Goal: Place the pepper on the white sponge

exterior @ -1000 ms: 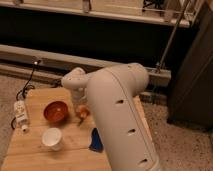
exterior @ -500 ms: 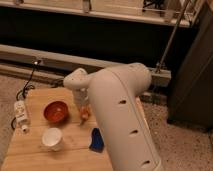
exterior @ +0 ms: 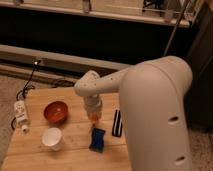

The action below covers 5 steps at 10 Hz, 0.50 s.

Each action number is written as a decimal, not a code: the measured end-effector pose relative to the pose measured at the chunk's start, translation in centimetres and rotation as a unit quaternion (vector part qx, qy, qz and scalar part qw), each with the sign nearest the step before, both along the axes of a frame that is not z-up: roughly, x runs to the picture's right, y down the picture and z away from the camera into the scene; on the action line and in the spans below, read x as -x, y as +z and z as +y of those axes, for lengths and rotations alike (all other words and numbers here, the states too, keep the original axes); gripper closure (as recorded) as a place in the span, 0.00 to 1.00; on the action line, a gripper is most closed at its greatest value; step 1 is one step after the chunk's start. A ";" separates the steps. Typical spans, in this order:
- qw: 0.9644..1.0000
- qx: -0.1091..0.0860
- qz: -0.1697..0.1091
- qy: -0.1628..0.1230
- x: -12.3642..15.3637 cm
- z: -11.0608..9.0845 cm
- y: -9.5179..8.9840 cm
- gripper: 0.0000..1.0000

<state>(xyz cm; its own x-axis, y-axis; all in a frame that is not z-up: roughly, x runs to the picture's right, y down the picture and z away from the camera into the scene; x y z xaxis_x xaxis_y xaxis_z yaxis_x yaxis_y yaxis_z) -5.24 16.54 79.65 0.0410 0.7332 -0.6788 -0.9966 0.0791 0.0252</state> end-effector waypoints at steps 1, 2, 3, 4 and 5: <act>1.000 0.003 -0.003 0.002 -0.2 1.5 -1.3 1.00; 1.000 0.008 -0.008 0.005 -0.5 3.8 -3.0 1.00; 1.000 0.015 -0.008 0.007 -0.9 5.7 -4.1 1.00; 1.000 0.019 -0.009 0.008 -1.1 7.0 -4.8 1.00; 1.000 0.026 -0.011 0.005 -1.1 8.6 -5.7 0.99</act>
<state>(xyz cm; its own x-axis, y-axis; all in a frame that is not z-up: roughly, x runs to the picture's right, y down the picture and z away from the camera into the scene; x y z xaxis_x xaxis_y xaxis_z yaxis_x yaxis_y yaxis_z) -4.17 25.19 73.98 0.0483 0.6975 -0.7149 -0.9976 0.0695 0.0003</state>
